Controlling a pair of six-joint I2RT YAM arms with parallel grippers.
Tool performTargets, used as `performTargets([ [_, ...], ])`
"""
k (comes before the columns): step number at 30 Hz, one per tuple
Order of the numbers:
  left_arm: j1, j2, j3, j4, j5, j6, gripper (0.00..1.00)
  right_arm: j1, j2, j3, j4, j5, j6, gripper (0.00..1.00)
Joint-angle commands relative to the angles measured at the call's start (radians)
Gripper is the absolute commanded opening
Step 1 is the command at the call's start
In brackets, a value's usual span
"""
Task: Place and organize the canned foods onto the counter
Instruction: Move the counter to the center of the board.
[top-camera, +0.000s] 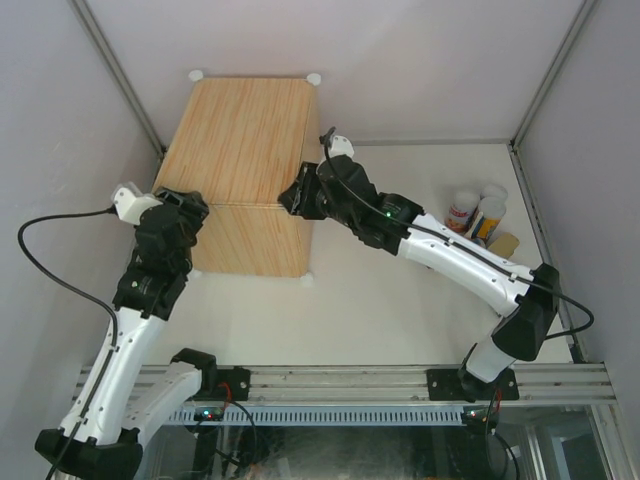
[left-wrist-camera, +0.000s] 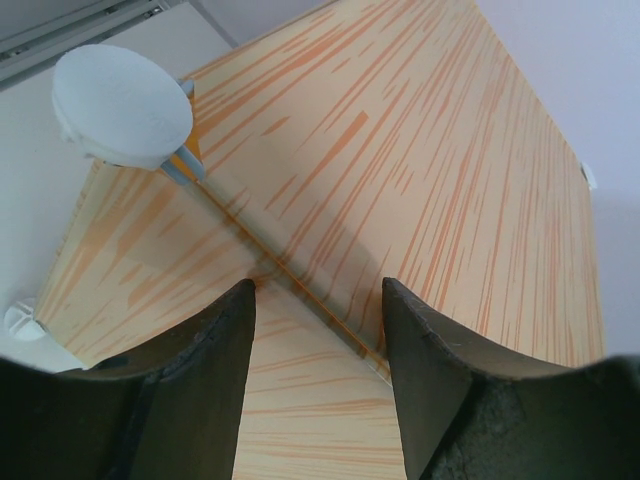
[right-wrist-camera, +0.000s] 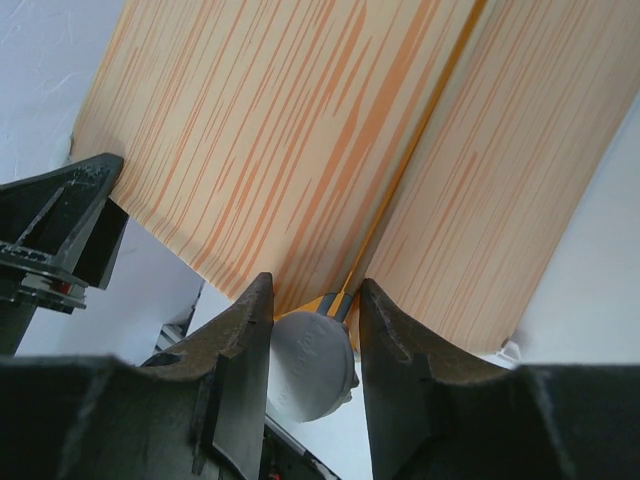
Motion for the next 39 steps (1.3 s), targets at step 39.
performTargets([
  [39,0.205,0.113,0.074,0.128,0.050,0.052,0.61,0.053,0.235,0.290,-0.153,-0.160,-0.082,0.35],
])
